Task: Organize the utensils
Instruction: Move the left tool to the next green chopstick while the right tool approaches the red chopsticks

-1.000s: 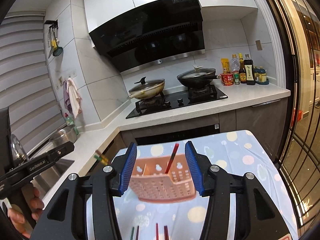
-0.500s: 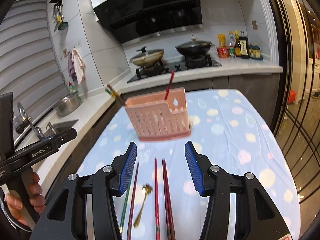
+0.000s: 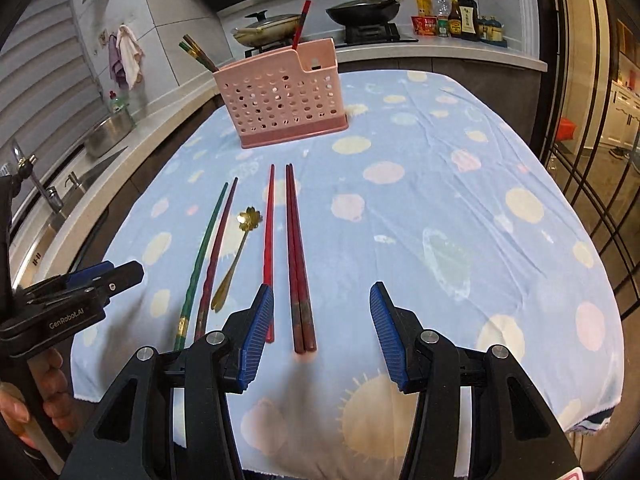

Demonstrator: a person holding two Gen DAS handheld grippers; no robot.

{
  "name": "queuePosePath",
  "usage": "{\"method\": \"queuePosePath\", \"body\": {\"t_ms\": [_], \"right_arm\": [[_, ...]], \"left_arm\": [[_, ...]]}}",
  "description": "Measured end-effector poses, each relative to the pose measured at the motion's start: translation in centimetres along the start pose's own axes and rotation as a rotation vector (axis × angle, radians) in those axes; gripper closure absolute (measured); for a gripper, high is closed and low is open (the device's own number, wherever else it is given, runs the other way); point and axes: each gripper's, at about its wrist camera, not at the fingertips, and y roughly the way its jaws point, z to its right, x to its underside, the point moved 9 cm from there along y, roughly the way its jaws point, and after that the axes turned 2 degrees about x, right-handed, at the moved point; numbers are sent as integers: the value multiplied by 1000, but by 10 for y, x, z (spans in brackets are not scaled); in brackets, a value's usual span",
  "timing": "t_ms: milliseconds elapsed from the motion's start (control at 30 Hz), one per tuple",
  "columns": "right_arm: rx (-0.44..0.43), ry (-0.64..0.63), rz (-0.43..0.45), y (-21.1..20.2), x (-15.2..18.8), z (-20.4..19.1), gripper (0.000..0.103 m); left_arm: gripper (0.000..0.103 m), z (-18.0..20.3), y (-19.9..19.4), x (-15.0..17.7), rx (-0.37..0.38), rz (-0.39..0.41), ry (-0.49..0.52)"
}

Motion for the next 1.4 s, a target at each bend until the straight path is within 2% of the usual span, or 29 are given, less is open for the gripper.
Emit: {"method": "queuePosePath", "body": {"t_ms": [200, 500, 700, 867, 1033, 1400], "right_arm": [[-4, 14, -25, 6, 14, 2, 54], [-9, 11, -47, 15, 18, -1, 55], [-5, 7, -58, 26, 17, -1, 59], [-6, -2, -77, 39, 17, -2, 73], [-10, -13, -93, 49, 18, -6, 79], [7, -4, -88, 53, 17, 5, 81]], "left_arm": [[48, 8, 15, 27, 11, -58, 17], [49, 17, 36, 43, 13, -116, 44], [51, 8, 37, 42, -3, -107, 38], [52, 4, 37, 41, -8, -103, 37], [52, 5, 39, 41, -19, -101, 48], [52, 6, 39, 40, -17, -94, 52]]}}
